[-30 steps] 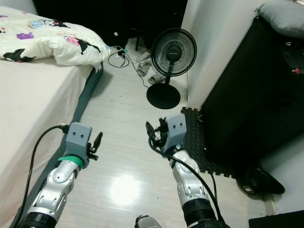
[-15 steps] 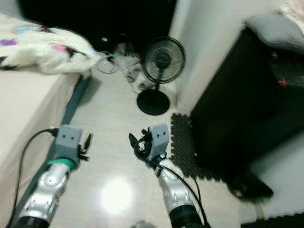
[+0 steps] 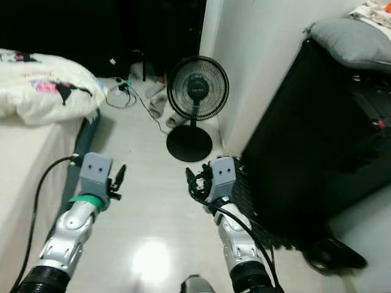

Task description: Clean up the room

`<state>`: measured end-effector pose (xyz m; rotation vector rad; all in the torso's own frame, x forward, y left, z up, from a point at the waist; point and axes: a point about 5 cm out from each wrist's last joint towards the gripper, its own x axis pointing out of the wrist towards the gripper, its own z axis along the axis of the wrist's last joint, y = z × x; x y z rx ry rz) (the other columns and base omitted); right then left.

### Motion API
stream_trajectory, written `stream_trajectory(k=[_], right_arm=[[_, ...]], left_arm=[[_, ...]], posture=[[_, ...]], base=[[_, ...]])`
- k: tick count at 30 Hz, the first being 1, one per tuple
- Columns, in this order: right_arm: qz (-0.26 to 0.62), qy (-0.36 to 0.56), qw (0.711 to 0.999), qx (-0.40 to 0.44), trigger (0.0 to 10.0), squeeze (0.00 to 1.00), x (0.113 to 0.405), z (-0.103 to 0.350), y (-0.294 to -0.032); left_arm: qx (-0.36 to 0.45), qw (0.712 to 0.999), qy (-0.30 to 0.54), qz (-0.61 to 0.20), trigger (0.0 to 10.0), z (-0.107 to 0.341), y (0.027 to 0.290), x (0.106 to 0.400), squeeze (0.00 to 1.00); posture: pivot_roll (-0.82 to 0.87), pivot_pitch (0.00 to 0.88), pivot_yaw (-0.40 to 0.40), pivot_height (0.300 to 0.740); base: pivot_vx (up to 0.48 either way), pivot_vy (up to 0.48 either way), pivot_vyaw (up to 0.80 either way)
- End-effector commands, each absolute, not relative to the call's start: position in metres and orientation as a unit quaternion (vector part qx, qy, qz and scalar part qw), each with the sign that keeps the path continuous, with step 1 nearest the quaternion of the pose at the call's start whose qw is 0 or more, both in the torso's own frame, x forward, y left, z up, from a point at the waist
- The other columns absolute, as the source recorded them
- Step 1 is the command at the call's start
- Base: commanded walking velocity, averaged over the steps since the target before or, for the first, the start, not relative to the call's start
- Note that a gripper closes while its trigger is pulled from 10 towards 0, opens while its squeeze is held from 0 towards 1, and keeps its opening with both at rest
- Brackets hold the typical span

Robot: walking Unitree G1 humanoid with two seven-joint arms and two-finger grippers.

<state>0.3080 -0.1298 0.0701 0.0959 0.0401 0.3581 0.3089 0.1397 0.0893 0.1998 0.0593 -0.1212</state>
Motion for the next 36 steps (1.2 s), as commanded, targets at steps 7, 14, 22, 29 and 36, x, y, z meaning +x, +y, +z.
stream_trajectory(k=[7,14,22,29,36], right_arm=[[0.181,0.003,0.982,0.049,10.0,0.0,0.314,0.078,-0.129],[0.177,0.0,0.983,0.056,10.0,0.0,0.311,0.076,-0.129],[0.166,-0.006,0.984,0.064,10.0,0.0,0.311,0.077,-0.132],[0.171,0.034,0.985,0.015,10.0,0.0,0.304,0.058,-0.129],[0.156,0.206,0.966,-0.01,10.0,0.0,0.262,-0.015,-0.135]], left_arm=[[0.104,0.992,0.044,-0.06,10.0,0.081,0.143,0.302,0.0],[0.108,0.991,0.046,-0.065,10.0,0.079,0.143,0.3,0.0],[0.114,0.99,0.048,-0.073,10.0,0.082,0.141,0.306,0.0],[0.114,0.984,0.08,-0.11,10.0,0.07,0.137,0.301,0.0],[0.171,0.945,0.215,-0.181,10.0,0.002,0.148,0.27,0.0]], posture=[[-0.03,0.04,0.011,0.74],[-0.05,0.042,0.021,0.74],[-0.06,0.037,0.04,0.74],[-0.06,0.031,0.047,0.74],[-0.08,0.001,0.045,0.74]], base=[[0.426,0.0,0.0],[0.402,0.0,0.0],[0.148,0.0,0.0],[0.0,0.0,0.33],[0.0,0.0,0.76]])
